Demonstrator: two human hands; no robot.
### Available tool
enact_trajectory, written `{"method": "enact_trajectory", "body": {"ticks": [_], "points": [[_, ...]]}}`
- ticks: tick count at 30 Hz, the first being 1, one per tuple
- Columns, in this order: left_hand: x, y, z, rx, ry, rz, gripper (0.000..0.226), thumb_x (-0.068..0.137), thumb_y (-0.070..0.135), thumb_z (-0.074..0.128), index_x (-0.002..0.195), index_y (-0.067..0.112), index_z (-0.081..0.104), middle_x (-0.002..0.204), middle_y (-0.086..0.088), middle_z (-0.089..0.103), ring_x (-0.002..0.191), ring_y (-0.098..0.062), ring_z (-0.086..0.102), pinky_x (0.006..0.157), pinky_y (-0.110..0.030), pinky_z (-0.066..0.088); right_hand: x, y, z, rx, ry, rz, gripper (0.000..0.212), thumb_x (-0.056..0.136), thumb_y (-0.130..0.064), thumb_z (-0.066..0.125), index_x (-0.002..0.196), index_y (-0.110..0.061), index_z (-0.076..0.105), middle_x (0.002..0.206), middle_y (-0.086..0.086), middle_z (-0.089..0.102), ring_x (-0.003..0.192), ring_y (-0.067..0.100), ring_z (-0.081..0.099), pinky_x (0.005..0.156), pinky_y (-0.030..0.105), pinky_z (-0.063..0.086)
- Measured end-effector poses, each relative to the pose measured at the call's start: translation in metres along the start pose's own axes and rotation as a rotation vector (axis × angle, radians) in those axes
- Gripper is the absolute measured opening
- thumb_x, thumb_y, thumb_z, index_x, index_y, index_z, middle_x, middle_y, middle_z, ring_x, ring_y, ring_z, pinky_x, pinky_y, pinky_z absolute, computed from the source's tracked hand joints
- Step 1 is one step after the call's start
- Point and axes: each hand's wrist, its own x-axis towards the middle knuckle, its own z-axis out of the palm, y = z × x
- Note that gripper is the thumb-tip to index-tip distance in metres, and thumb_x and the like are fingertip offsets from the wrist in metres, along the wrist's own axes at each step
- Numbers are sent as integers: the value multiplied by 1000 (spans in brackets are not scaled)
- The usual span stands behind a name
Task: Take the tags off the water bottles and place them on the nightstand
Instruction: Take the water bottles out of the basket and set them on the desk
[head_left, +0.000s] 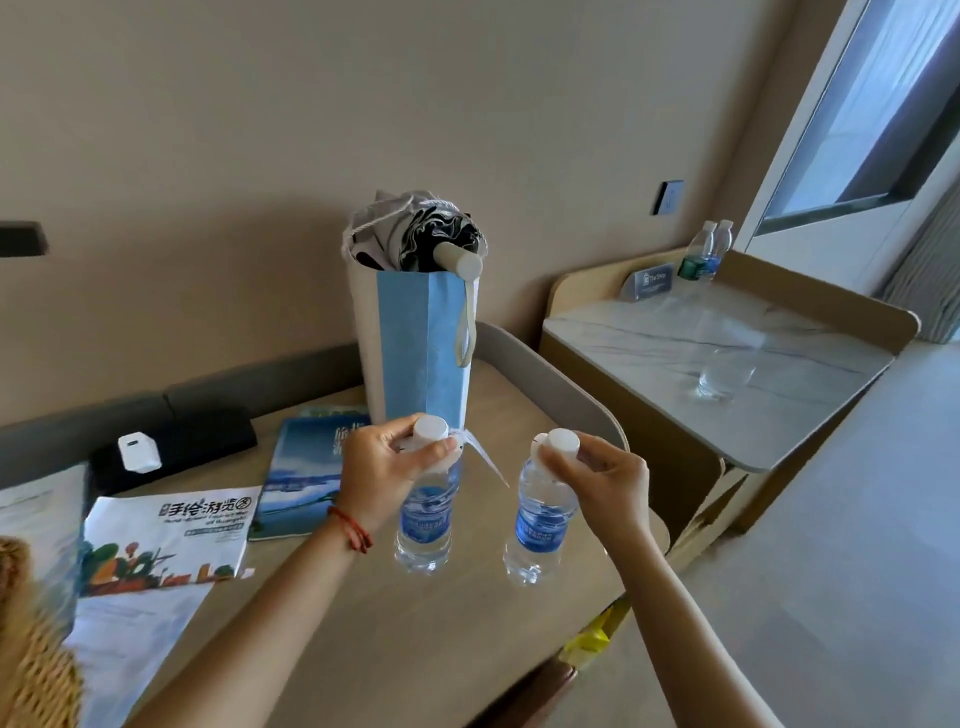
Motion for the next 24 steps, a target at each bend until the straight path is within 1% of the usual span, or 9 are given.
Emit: {"method": "enact_trajectory", "body": {"ticks": [2, 4, 7, 10, 11, 14, 17, 20, 24], "points": [[8, -11, 11, 5, 9, -23, 29, 66, 39, 70, 90, 23, 69, 84, 14, 70, 80, 5, 64, 58, -8, 48, 17, 13, 1, 9, -32, -21, 16, 70, -28, 78, 73, -41, 68, 70, -21, 69, 71, -2, 66, 57, 10, 52], [15, -21, 22, 10, 51, -43, 27, 66, 35, 73, 89, 23, 70, 81, 14, 70, 75, 6, 64, 59, -7, 47, 36, 29, 0, 16, -55, -32, 19, 69, -29, 78, 67, -44, 66, 70, -16, 71, 70, 4, 67, 57, 13, 53], [24, -38, 38, 17, 97, -103, 22, 67, 26, 76, 88, 23, 71, 81, 11, 71, 73, 7, 63, 61, -6, 46, 61, 48, 0, 25, -93, -39, 10, 68, -32, 78, 68, -38, 69, 74, 0, 72, 69, 13, 65, 59, 24, 53], [30, -53, 52, 45, 125, -170, 25, 68, 21, 77, 92, 17, 72, 85, 4, 72, 74, 6, 63, 64, -7, 47, 81, 65, 1, 25, -130, -44, 8, 67, -33, 77, 71, -30, 70, 73, 6, 70, 70, 19, 64, 59, 30, 52], [31, -57, 56, 54, 141, -187, 27, 67, 22, 78, 93, 17, 72, 86, 3, 72, 75, 5, 63, 65, -7, 48, 87, 69, 2, 22, -145, -46, 9, 68, -32, 77, 72, -27, 70, 73, 7, 70, 71, 20, 63, 59, 30, 52], [34, -66, 64, 77, 170, -211, 29, 66, 26, 77, 93, 19, 72, 88, 2, 72, 77, 2, 64, 69, -10, 50, 98, 80, 3, 40, -178, -68, 16, 70, -28, 77, 71, -40, 67, 74, -6, 70, 74, 14, 63, 62, 24, 52], [40, -69, 67, 109, 186, -229, 27, 69, 19, 78, 95, 19, 71, 91, 1, 72, 81, -5, 64, 73, -17, 52, 105, 91, 4, 52, -181, -47, 19, 70, -25, 77, 72, -41, 67, 76, -4, 71, 75, 14, 64, 63, 25, 53], [42, -71, 69, 128, 212, -225, 27, 69, 14, 78, 94, 23, 69, 89, 2, 72, 79, 1, 62, 73, -15, 52, 110, 98, 3, 50, -196, -52, 28, 70, -22, 77, 78, -46, 64, 80, -17, 70, 76, 3, 65, 64, 15, 53], [39, -72, 70, 146, 215, -214, 27, 70, 15, 77, 96, 21, 69, 90, 7, 70, 81, 10, 60, 69, -8, 49, 112, 103, 0, 44, -224, -66, 29, 72, -24, 76, 79, -50, 64, 78, -24, 69, 80, 0, 64, 65, 11, 51]]}}
